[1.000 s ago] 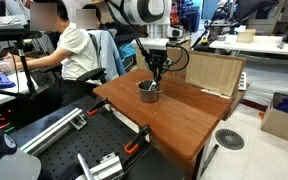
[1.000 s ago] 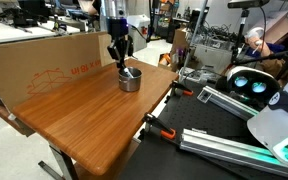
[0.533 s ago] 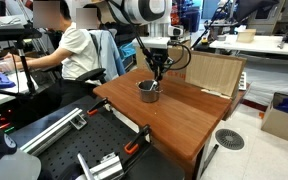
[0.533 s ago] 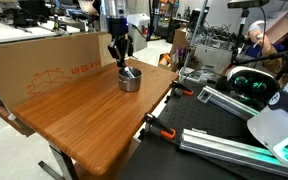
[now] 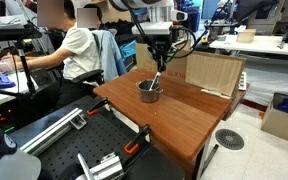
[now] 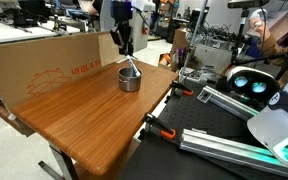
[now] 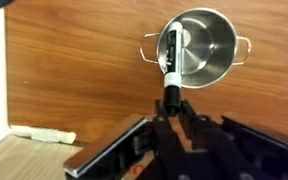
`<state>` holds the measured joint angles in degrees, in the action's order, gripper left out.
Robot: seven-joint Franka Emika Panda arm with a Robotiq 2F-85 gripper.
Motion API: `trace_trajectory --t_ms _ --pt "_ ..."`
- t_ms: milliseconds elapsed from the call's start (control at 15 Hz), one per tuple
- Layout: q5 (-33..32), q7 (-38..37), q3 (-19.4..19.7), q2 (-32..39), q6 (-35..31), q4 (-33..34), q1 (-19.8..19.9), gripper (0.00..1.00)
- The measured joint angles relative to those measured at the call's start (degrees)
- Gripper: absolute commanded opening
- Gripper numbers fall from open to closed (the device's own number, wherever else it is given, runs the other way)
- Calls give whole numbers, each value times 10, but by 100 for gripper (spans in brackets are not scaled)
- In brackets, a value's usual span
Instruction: Remove the marker from the pot and put it on the table
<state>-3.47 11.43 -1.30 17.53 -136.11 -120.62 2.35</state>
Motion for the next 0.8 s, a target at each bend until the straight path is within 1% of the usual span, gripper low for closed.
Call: trace_trajectory --t_ms 267,400,600,800 --pt "35 4 14 -60 23 -16 25 5" --pt "46 10 27 -77 38 -15 39 5" --pt "68 28 42 -78 62 1 54 5" --pt "85 38 47 -57 89 29 62 5"
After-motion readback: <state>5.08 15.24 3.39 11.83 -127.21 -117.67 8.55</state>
